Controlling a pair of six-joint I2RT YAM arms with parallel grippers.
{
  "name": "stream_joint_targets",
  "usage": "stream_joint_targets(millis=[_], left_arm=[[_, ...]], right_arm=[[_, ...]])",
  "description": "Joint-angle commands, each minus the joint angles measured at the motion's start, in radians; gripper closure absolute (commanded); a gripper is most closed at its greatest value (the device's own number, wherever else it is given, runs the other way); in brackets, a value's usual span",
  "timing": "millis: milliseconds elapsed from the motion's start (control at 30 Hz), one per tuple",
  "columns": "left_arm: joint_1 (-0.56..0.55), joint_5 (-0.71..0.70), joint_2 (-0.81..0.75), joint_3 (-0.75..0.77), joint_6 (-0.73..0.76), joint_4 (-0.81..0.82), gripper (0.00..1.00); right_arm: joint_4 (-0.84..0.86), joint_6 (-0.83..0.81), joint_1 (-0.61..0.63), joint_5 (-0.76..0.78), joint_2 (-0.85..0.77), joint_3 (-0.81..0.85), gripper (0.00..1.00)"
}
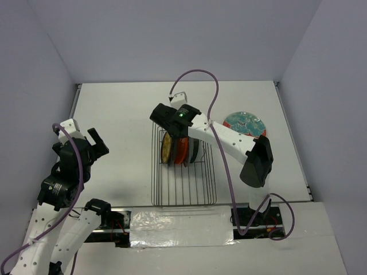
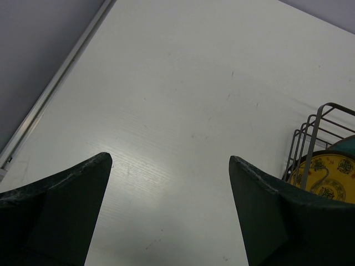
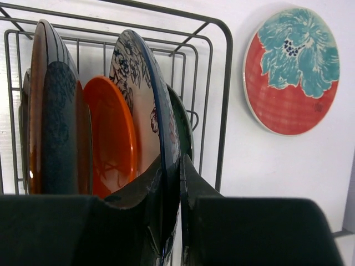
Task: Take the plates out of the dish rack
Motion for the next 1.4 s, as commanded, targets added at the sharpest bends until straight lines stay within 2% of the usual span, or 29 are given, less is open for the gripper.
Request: stream_joint_targets(millis=[0, 233, 400, 600, 700, 767, 800, 833, 900, 933, 967, 1000, 1033, 1067, 1100, 1133, 1167, 1200, 1267, 1300, 1367], left_arm=[[-0.005, 0.002, -0.007, -0.005, 0.015, 0.042, 0.0], [-0.005, 0.002, -0.008, -0.005, 0.014, 0.041, 0.01], [-0.005, -0.001, -0.01, -0.005, 0.014, 0.039, 0.0], [-0.005, -0.002, -0.01, -0.008, 0.012, 0.039, 0.0], [-0.005, -0.004, -0.004, -0.005, 0.01, 0.036, 0.0], [-0.004, -0.008, -0.004, -0.003, 0.01, 0.035, 0.0], [-0.005, -0.008, -0.008, -0.005, 0.009, 0.035, 0.01], [-0.005, -0.01, -0.01, -0.005, 0.009, 0.035, 0.01], [-0.008, -0.011, -0.019, -0.005, 0.007, 0.035, 0.0], [-0.01, -0.013, -0.022, -0.006, 0.007, 0.036, 0.0], [-0.01, -0.011, -0.024, -0.008, 0.009, 0.036, 0.01], [-0.011, -0.01, -0.027, -0.008, 0.009, 0.038, 0.0], [-0.011, -0.01, -0.025, -0.006, 0.009, 0.036, 0.0], [-0.013, -0.005, -0.025, -0.006, 0.01, 0.038, 0.0], [-0.013, -0.005, -0.024, -0.006, 0.01, 0.039, 0.01], [-0.014, -0.005, -0.022, -0.008, 0.01, 0.039, 0.01], [-0.013, 0.001, -0.024, -0.008, 0.013, 0.042, 0.01], [-0.014, -0.001, -0.021, -0.008, 0.012, 0.042, 0.0], [-0.014, 0.001, -0.021, -0.008, 0.012, 0.041, 0.0], [-0.017, 0.001, -0.024, -0.008, 0.012, 0.041, 0.0], [-0.023, 0.001, -0.027, -0.008, 0.012, 0.042, 0.0]], right_arm=[[-0.132, 0.013, 0.005, 0.13, 0.012, 0.132, 1.0], [-0.222, -0.008, 0.005, 0.183, 0.041, 0.314, 1.0], [-0.247, -0.077, -0.003, 0.225, 0.006, 0.449, 1.0], [-0.248, -0.146, -0.046, 0.279, -0.085, 0.48, 1.0], [-0.186, -0.142, -0.137, 0.316, -0.178, 0.436, 1.0], [-0.064, -0.186, -0.268, 0.264, -0.261, 0.283, 1.0], [0.115, -0.221, -0.32, 0.227, -0.371, 0.212, 1.0], [0.205, -0.26, -0.428, 0.128, -0.429, 0.054, 1.0], [0.443, -0.225, -0.568, -0.03, -0.602, -0.102, 1.0], [0.525, -0.205, -0.636, -0.103, -0.658, -0.279, 1.0], [0.701, -0.188, -0.778, -0.303, -0.718, -0.379, 1.0], [0.778, -0.118, -0.847, -0.408, -0.81, -0.552, 1.0], [0.845, -0.075, -0.915, -0.508, -0.842, -0.63, 1.0], [0.974, -0.038, -1.039, -0.699, -0.89, -0.706, 1.0], [1.044, 0.038, -1.087, -0.775, -0.902, -0.842, 1.0], [1.107, 0.082, -1.133, -0.852, -0.91, -0.904, 1.0], [1.237, 0.122, -1.217, -0.915, -0.916, -0.967, 1.0], [1.329, 0.204, -1.25, -1.017, -0.918, -1.094, 1.0], [1.49, 0.278, -1.309, -1.089, -0.918, -1.207, 1.0], [1.638, 0.316, -1.346, -1.13, -0.912, -1.288, 1.0], [1.748, 0.323, -1.365, -1.153, -0.89, -1.331, 1.0]])
